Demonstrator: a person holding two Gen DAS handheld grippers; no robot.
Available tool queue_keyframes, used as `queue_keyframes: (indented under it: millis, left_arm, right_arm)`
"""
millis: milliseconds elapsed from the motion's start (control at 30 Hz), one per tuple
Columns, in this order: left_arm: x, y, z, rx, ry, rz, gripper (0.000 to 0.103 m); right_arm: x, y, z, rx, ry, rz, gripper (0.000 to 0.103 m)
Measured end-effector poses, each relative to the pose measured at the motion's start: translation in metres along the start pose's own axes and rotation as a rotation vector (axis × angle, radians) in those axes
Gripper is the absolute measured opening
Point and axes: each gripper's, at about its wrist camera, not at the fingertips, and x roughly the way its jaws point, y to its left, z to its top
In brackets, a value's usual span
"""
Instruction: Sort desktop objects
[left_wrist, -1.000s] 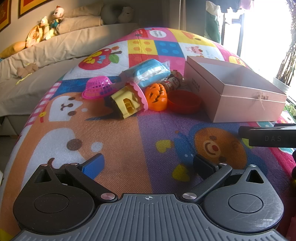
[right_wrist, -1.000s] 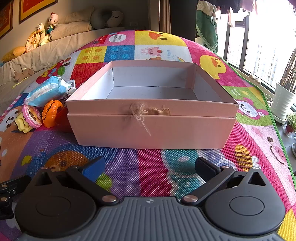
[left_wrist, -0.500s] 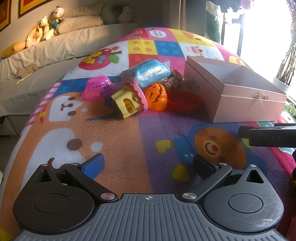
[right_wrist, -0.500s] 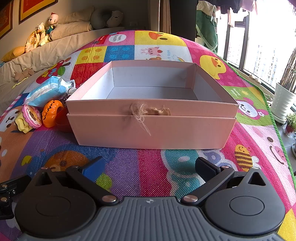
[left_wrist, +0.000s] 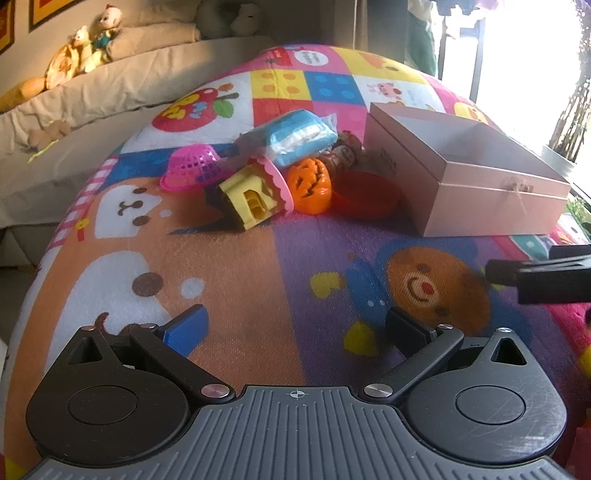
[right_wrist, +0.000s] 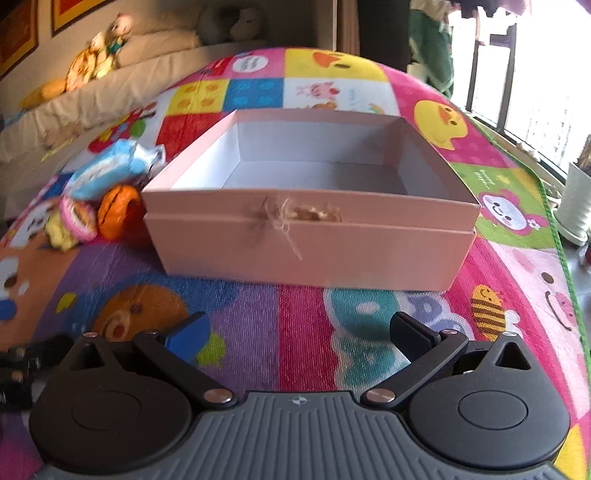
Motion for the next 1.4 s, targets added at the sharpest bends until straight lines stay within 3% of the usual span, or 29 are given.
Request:
queue_keyframes:
  millis: [267, 433, 633, 833, 1033, 1167, 1267, 1400]
  left_arm:
    - [-0.003, 0.002, 0.0, -0.009, -0.013, -0.012, 0.103]
    - [-0.014, 0.01, -0.003, -0.058, -0.076, -0.028, 0.103]
    - [-0.04, 0.0, -0.007, -0.012, -0.171, -0.082, 0.103]
    - [-0.06, -0.009, -0.012, 0.024, -0.183, -0.107, 0.103]
    - [-0.06, -0.005, -0.01, 0.035, -0.118, 0.003, 0.103]
    - [-0.055, 0.001, -0.008, 0.01, -0.061, 0.042, 0.103]
    - [-0.055, 0.001, -0.01, 0.002, -0.036, 0.041, 0.103]
    - [-0.061, -0.001, -0.012, 0.006, -0.032, 0.033, 0.103]
  right_arm:
    - [-0.012, -0.004, -0.009, -0.016, 0.015, 0.006, 0.103]
    - [-0.011, -0.002, -0.008, -0.009, 0.018, -0.001, 0.103]
    - [-0.015, -0.006, -0.009, 0.004, 0.006, 0.027, 0.103]
    - [-0.05, -0.02, -0.014, 0.131, -0.132, 0.061, 0.103]
    - [-0.101, -0.029, -0.021, 0.071, -0.231, 0.104, 0.103]
    - [-0.129, -0.022, -0.032, -0.105, -0.126, 0.309, 0.103]
    - [-0.146, -0.004, -0.052, -0.224, -0.069, 0.389, 0.102]
    - [-0.145, 0.014, -0.075, -0.288, 0.054, 0.445, 0.085]
